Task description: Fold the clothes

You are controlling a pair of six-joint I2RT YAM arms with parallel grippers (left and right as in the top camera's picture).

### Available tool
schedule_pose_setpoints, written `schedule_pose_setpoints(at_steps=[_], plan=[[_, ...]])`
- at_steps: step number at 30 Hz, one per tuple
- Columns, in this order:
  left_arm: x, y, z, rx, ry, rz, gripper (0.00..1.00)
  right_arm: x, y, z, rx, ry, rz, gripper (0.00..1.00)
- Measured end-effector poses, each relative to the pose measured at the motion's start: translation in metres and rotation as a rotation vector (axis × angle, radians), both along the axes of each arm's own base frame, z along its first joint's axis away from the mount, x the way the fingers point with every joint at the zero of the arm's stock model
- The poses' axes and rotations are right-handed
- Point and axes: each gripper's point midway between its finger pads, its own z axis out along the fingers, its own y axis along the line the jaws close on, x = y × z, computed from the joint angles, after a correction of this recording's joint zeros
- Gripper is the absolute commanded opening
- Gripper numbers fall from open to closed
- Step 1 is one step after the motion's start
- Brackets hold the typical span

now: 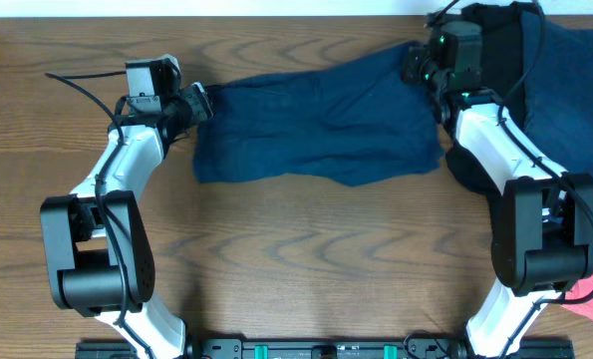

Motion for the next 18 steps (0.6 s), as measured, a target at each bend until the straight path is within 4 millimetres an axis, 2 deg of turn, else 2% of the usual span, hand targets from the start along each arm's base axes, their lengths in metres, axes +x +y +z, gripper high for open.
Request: schedule_pose_setpoints(at_steps=[1,3,7,10,12,15,18], plan=[[0.0,0.0,0.0,0.0,-0.001,0.0,0.65,0.0,-0.003,-0.004,-0.001,0.009,-0.013,0.77],[0.0,0.0,0.0,0.0,-0.002,0.0,0.65,-0.002,-0.006,-0.016,-0.001,0.045,-0.027,0.99],[-0.001,0.0,-0.001,-0.001,0.005,-0.001,0.66,-0.017,-0.01,-0.058,-0.015,0.188,-0.042,0.99],[-0.004,-0.005,-0.002,-0.017,0.017,-0.029,0.66,-0.031,-0.012,-0.075,-0.021,0.274,-0.035,0.99],[-0.01,-0.012,-0.003,-0.033,0.033,-0.072,0.66,-0.045,-0.013,-0.081,-0.024,0.338,-0.022,0.99],[-0.027,-0.024,-0.003,-0.042,0.077,-0.151,0.66,-0.076,-0.013,-0.084,-0.028,0.458,0.012,0.99],[-0.043,-0.039,0.009,-0.022,0.086,-0.242,0.66,-0.105,-0.013,-0.068,-0.029,0.53,0.04,0.99]])
